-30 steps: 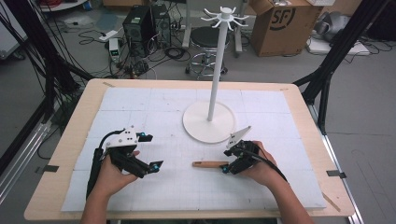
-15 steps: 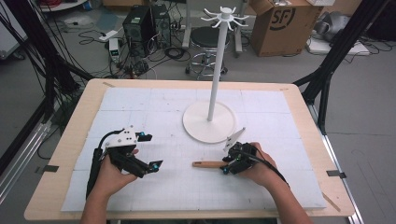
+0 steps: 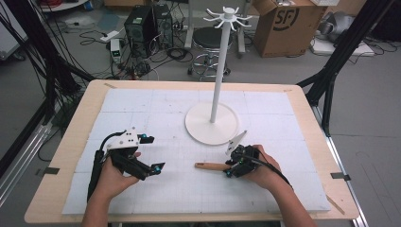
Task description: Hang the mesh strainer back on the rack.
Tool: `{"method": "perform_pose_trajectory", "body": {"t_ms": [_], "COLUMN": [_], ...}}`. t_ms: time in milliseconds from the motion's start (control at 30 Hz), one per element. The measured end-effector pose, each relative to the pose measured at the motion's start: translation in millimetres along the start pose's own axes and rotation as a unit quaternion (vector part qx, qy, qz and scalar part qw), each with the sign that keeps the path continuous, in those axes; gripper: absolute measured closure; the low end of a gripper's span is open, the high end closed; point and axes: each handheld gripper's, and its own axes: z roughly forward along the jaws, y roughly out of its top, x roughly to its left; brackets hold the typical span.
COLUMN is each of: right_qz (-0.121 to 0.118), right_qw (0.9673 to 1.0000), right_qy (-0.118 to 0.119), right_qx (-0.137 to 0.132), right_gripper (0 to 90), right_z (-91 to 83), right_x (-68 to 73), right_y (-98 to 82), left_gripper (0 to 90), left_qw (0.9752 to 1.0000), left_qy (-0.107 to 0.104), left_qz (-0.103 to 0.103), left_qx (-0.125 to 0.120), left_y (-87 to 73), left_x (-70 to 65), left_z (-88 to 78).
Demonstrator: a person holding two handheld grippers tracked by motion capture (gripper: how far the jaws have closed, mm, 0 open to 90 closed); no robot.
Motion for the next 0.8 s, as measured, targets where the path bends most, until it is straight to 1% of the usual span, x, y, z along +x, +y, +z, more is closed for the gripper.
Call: {"method": "perform_pose_trajectory", "body": {"t_ms": [33, 67, 133, 167, 267, 333, 400, 433, 467, 500, 633, 800], "right_qz": [0.0, -0.003, 0.002, 0.001, 0.001, -0.004, -0.002, 0.002, -0.001, -0.001, -0.004, -0.007], "right_qw": [1.0, 1.0, 1.0, 1.0, 0.9999, 0.9999, 1.0, 1.0, 0.9999, 0.9999, 0.9998, 0.9989], "right_qy": [0.0, -0.009, -0.007, -0.008, -0.009, -0.011, -0.004, -0.005, -0.011, -0.012, -0.012, -0.017], "right_qx": [0.0, 0.002, 0.002, 0.003, 0.004, 0.003, 0.0, -0.003, 0.0, 0.005, 0.016, 0.043], "right_gripper": [64.3, 68.1, 68.2, 68.2, 68.0, 66.5, 59.9, 58.4, 58.4, 58.4, 58.6, 58.1], "right_z": [0.0, -0.1, 0.1, -0.1, -0.1, 0.3, 0.2, 0.2, 0.2, 0.4, 1.3, 2.8], "right_x": [0.0, -0.1, -0.8, -0.8, 0.3, 0.1, -0.3, 0.0, -0.7, -0.6, -0.4, 1.1], "right_y": [0.0, 1.1, 1.6, 1.7, 1.9, 1.9, 1.8, 2.0, 2.7, 3.3, 6.5, 13.3], "left_gripper": [1.7, 1.7, 1.7, 1.7, 1.7, 1.7, 1.7, 1.7, 1.7, 1.7, 1.7, 1.7], "left_qw": [1.0, 1.0, 1.0, 1.0, 1.0, 1.0, 1.0, 1.0, 1.0, 1.0, 1.0, 1.0], "left_qy": [0.0, -0.002, -0.002, 0.0, -0.002, -0.002, -0.002, -0.002, -0.001, -0.001, 0.001, 0.002], "left_qz": [0.0, -0.002, -0.001, -0.001, 0.0, -0.001, 0.0, 0.0, 0.0, 0.0, 0.001, 0.001], "left_qx": [0.0, -0.002, 0.0, 0.001, -0.001, -0.001, 0.0, 0.0, 0.0, 0.001, 0.002, 0.003], "left_y": [0.0, -0.2, 0.0, -0.1, -0.2, -0.2, -0.2, -0.2, -0.2, -0.2, -0.3, -0.4], "left_x": [0.0, -0.5, -0.9, -0.8, -0.2, -0.1, -0.1, -0.1, -0.2, -0.2, -0.2, -0.3], "left_z": [0.0, 0.6, 1.0, 0.9, 0.9, 0.6, 0.7, 0.7, 1.0, 1.1, 1.1, 1.1]}}
